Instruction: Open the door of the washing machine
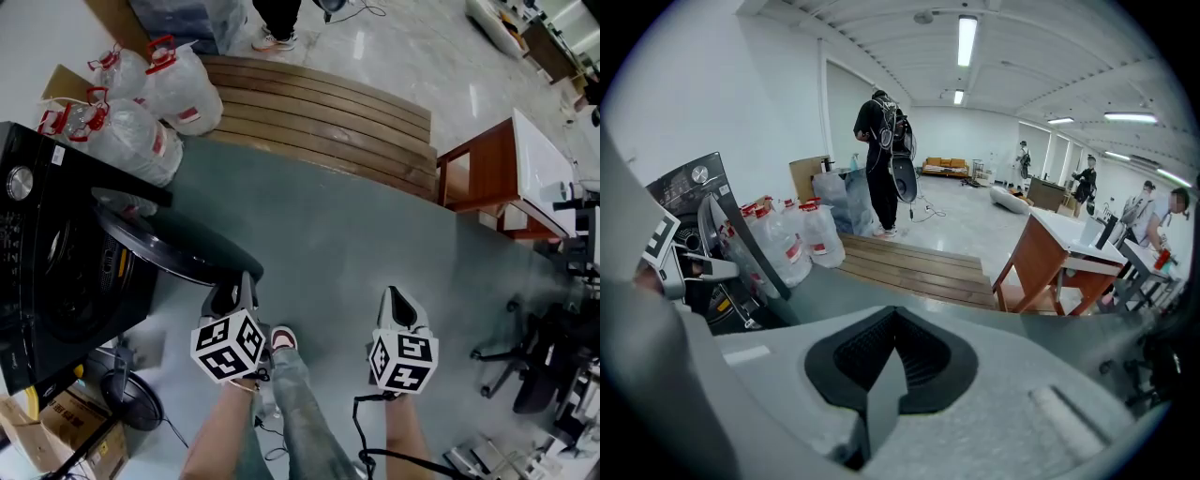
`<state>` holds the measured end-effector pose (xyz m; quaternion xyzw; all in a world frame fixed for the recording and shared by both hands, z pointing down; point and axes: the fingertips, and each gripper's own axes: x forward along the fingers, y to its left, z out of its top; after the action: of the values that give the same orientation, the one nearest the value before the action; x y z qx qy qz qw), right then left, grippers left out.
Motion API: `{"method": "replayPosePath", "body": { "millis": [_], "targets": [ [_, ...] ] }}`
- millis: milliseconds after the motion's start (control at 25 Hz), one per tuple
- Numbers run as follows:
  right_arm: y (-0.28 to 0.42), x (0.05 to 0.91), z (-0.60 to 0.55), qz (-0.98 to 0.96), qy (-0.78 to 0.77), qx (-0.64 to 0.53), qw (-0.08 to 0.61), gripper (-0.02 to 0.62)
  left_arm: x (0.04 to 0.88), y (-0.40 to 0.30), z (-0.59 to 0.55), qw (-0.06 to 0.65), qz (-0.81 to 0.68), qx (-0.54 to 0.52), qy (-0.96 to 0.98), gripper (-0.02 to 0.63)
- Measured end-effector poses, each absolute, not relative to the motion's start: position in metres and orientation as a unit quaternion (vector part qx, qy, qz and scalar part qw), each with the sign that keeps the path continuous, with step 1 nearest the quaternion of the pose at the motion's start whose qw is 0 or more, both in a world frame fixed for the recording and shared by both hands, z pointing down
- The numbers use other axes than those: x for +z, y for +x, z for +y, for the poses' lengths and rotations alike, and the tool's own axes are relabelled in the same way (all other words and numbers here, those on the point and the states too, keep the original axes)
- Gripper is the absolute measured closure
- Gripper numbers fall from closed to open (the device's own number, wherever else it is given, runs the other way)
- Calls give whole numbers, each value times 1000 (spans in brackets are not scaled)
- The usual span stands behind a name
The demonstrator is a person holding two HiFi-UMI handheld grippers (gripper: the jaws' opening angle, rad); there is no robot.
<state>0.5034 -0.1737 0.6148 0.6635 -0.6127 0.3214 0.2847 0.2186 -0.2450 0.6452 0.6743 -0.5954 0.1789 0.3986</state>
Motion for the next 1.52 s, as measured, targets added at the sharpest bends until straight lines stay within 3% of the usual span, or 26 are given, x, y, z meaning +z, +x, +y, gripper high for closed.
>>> {"method": "replayPosePath", "body": {
  "millis": [600, 1120, 1520],
  "targets": [
    [476, 599, -172, -639, 645, 309, 282, 591, 632, 222, -227, 405, -582, 173, 684, 474],
    [359, 508, -185, -730, 572, 283, 243, 591, 523, 142, -186, 412, -593, 107, 684, 490],
    [250, 388, -186, -810, 501, 237, 192, 591, 374, 20, -122, 277, -671, 118, 678, 534]
  ]
}}
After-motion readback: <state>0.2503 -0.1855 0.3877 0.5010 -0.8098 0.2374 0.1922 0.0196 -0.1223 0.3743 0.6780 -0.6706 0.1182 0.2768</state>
